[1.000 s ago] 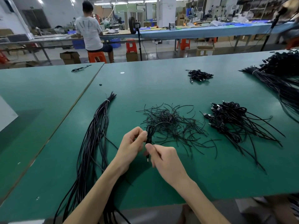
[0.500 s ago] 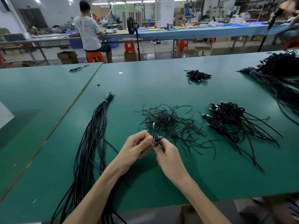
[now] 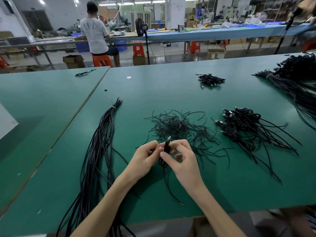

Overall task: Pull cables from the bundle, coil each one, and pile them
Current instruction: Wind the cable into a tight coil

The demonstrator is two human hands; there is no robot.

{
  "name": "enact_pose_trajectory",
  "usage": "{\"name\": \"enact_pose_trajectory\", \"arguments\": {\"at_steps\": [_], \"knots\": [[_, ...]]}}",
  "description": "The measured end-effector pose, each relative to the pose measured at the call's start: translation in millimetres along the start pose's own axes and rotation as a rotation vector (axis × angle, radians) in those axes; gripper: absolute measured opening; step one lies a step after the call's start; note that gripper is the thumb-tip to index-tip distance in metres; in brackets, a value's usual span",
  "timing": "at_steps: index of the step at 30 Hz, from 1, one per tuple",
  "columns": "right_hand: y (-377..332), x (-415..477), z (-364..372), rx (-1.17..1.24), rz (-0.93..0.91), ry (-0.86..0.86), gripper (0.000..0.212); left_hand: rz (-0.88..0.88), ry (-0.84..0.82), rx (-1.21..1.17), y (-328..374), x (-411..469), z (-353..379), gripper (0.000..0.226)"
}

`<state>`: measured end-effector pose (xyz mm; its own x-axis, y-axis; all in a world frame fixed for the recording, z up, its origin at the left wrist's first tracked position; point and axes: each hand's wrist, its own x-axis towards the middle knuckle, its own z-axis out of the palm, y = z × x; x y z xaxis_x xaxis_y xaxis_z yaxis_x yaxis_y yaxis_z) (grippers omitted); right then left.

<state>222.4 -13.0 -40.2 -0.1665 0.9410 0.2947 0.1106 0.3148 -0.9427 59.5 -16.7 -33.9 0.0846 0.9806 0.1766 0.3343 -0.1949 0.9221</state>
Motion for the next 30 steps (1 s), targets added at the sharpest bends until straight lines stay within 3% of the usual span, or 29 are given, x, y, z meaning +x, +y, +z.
{"name": "enact_pose_trajectory", "arguments": {"at_steps": [3,6,10,13,19,30], "knots": [[-0.8,-2.3,1.4,-0.099,-0.103,0.009,0.018,0.058,0.080,0.136,-0.1,-1.0,0.7,0.033],[-2.6,-7.4,4.9,-0.226,-0.282,-0.031,0.033,0.104,0.154,0.227,2.2,-2.0,1.6,0.031],[-0.2,-11.4,7.7,-0.364,-0.402,-0.078,0.043,0.057,0.252,0.145,3.4,-2.1,0.1,0.036],[0.8,-15.1,12.9,-0.356,-0.417,-0.152,0.038,0.019,0.276,0.027,3.2,-3.9,-1.9,0.037],[1.9,-12.9,13.0,-0.156,-0.185,-0.216,0.030,0.036,0.241,-0.048,3.7,-6.0,-2.4,0.038],[1.4,-10.4,13.2,-0.049,-0.062,-0.260,0.024,0.096,0.289,-0.010,2.5,-3.6,-1.8,0.036]]}}
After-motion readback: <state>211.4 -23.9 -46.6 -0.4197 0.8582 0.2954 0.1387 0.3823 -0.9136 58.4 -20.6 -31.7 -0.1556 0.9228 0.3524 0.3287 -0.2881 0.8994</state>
